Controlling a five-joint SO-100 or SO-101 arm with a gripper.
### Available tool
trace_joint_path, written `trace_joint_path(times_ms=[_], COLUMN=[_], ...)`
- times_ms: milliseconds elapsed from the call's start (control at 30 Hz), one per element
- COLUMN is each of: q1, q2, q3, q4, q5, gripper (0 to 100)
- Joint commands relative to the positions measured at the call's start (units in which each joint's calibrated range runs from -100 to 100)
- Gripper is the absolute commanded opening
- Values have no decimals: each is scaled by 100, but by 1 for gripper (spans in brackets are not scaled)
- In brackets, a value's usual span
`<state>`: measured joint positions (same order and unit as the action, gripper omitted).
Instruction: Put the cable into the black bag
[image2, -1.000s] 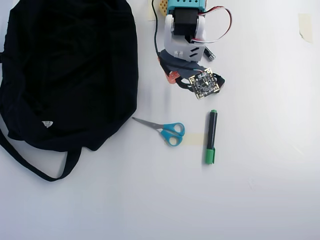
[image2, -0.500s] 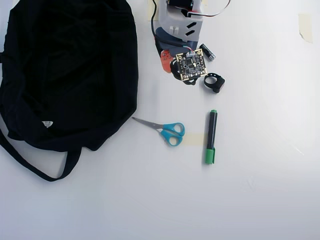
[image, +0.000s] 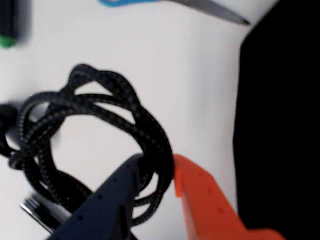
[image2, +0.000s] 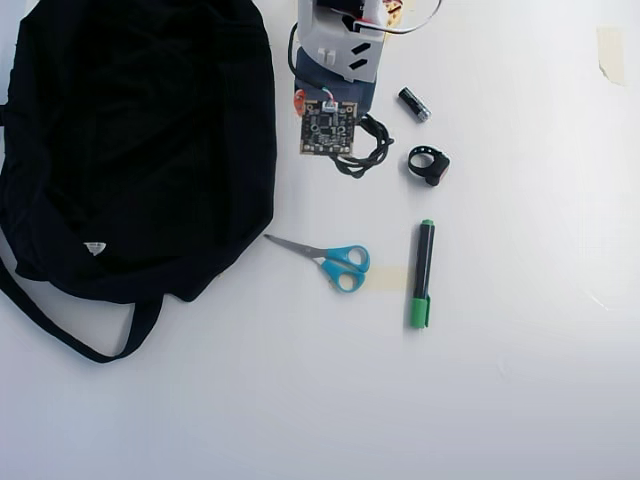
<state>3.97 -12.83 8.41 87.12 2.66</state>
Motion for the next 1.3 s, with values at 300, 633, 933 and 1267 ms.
trace_joint_path(times_ms=[300,633,933,1267], q1=[979,1974,3089,4547], q2=[-228,-170,-120,1457], q3=[-311,-302,-212,-302], q4=[-150,-667,-1675,-2881], q5=[-801,-853,-791,-539], gripper=[2,2,2,2])
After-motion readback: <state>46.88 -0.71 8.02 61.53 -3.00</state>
